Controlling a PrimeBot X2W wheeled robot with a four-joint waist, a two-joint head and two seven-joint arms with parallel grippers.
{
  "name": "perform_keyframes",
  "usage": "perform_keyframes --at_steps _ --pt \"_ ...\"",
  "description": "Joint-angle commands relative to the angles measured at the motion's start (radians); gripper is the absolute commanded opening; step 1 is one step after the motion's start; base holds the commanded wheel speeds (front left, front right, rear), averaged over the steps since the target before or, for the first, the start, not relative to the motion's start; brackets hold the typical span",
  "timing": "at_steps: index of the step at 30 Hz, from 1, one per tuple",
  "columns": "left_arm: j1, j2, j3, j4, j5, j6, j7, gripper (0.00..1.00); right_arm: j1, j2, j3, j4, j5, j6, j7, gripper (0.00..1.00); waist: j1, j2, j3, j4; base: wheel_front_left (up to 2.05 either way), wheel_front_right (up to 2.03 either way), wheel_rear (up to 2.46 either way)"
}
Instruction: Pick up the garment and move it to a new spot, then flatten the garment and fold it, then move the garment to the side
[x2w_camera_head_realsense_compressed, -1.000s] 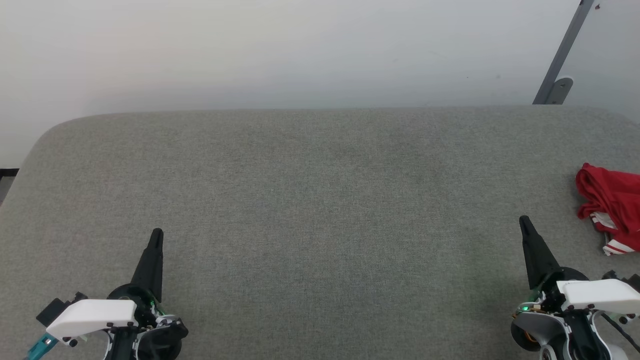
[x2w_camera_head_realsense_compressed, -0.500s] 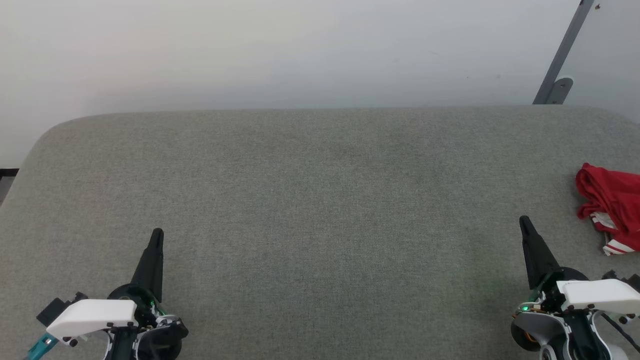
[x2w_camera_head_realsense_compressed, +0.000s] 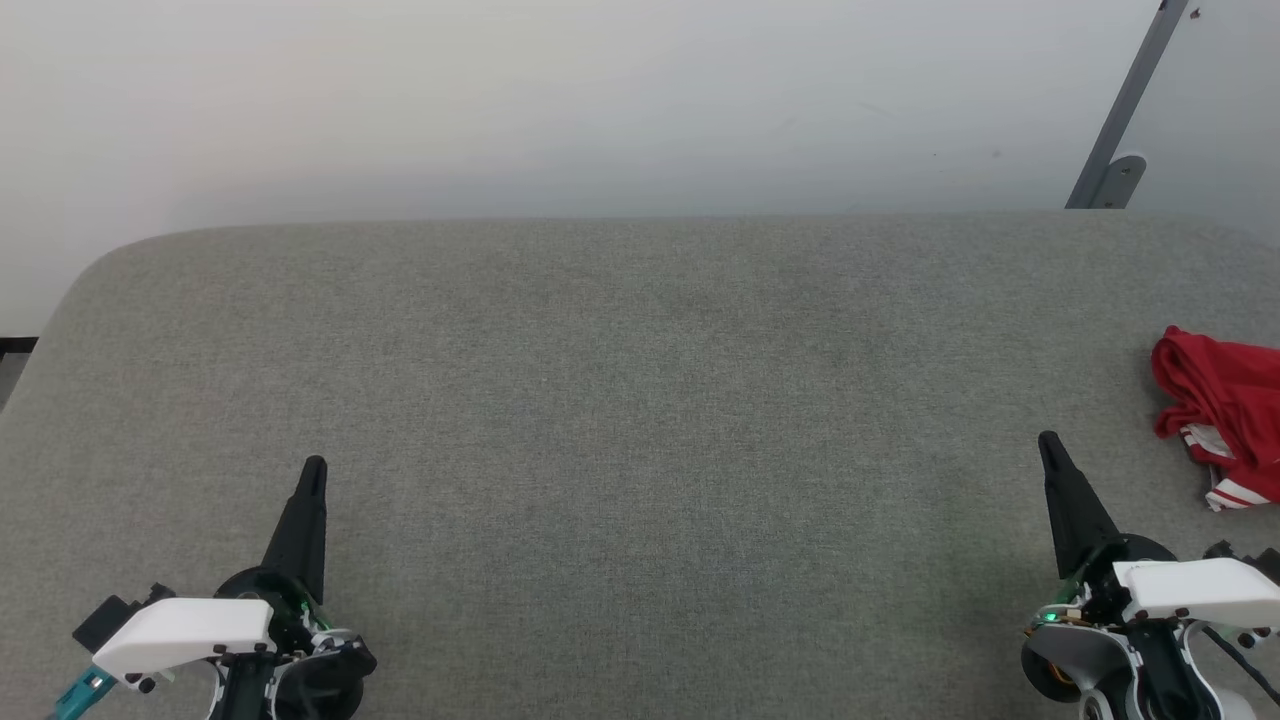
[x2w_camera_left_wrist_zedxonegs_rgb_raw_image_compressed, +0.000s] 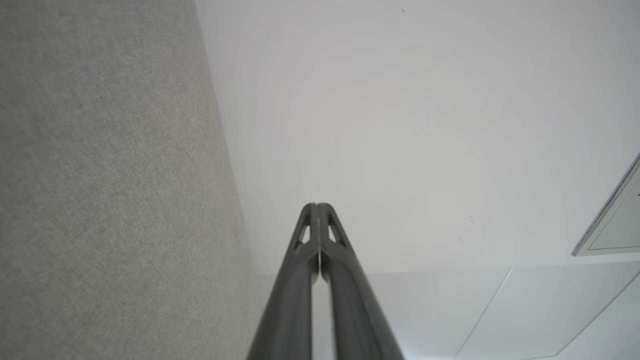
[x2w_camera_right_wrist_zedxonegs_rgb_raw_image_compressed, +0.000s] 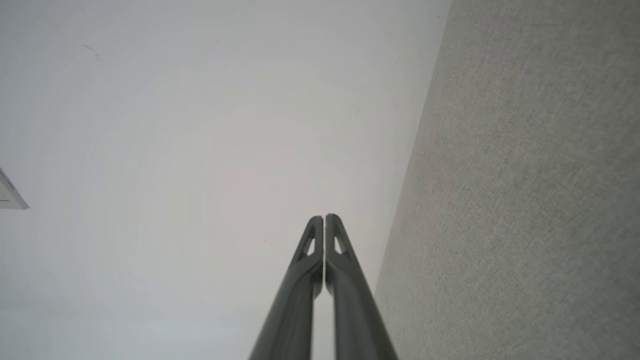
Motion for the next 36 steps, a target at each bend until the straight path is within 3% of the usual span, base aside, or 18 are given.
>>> perform_keyframes --at_steps 1,36 --pt "-0.013 -0.003 0.004 0.000 0.006 0.002 0.004 0.00 -0.004 0.001 0.000 0.001 0.004 0.000 0.001 0.00 0.0000 -0.0001 0.000 0.000 0.00 0.00 0.00" --pt "-0.014 -0.005 0.007 0.000 0.008 0.002 0.007 0.00 -0.004 0.001 0.000 0.001 0.004 0.000 0.001 0.00 0.0000 -0.0001 0.000 0.000 0.00 0.00 0.00"
